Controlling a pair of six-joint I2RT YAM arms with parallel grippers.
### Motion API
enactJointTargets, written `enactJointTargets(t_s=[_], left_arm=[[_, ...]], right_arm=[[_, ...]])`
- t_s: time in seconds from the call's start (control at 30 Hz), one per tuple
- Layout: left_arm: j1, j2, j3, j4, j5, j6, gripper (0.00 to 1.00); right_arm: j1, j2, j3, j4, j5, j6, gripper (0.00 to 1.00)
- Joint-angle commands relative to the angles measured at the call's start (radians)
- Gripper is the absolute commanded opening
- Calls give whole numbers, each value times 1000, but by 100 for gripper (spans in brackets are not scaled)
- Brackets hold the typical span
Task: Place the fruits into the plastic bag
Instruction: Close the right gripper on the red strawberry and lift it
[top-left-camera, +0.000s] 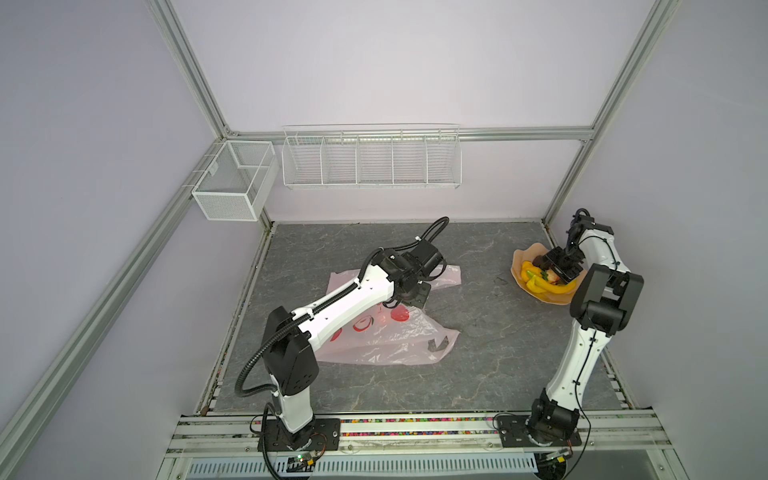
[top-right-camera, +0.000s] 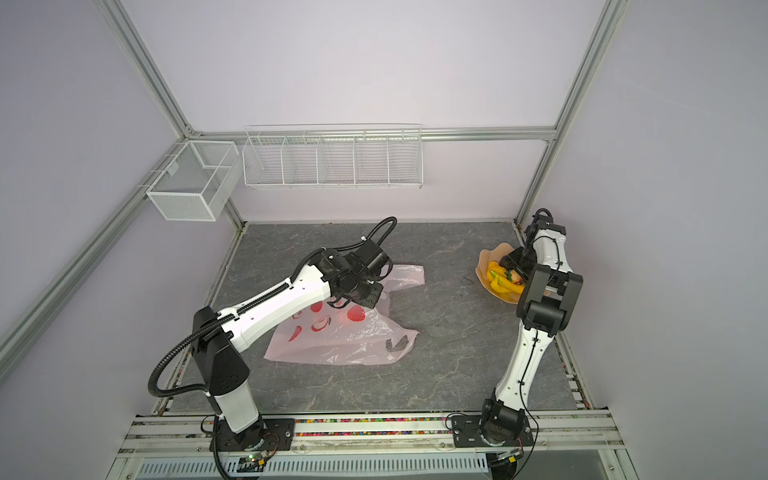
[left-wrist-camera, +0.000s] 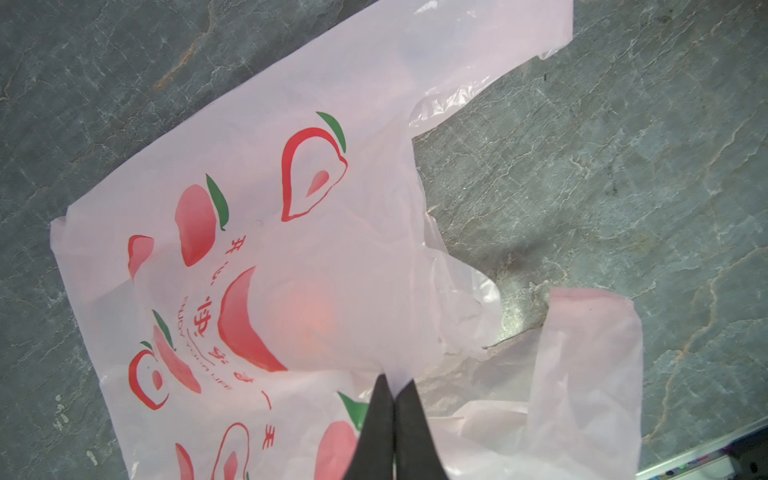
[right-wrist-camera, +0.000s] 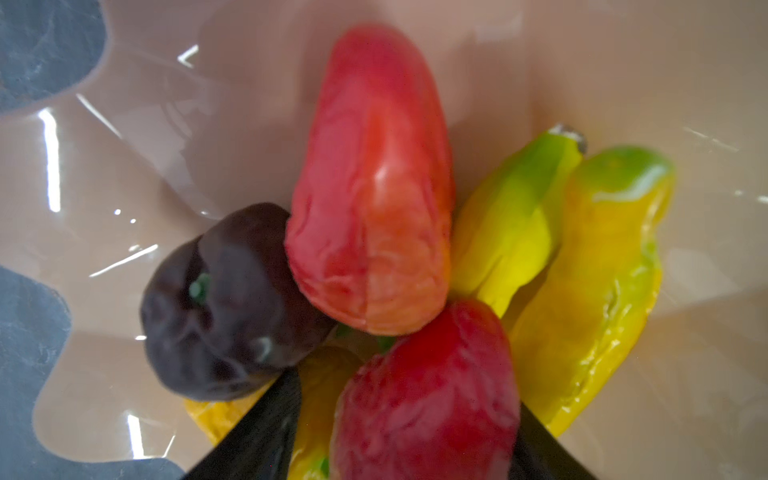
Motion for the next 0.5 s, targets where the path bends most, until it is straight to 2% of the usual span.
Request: enactJointTargets(t_s=[0.0,0.07,0.3,0.47], left_arm=[[-3,-3,-4,11,-8,-19,0],[-4,-6,-9,16,-10,-19,0],[-4,-9,-14,27,-9,-21,0],[-3,-14,-13,27,-12,-15,0]], right_arm=[[-6,-32,-15,-14,13,-22,57],[-4,-49,-22,-10,16,-35,51],[-3,-134,-53,0,21,-89,48],[-2,-225,-107,42,-18,-111,47]])
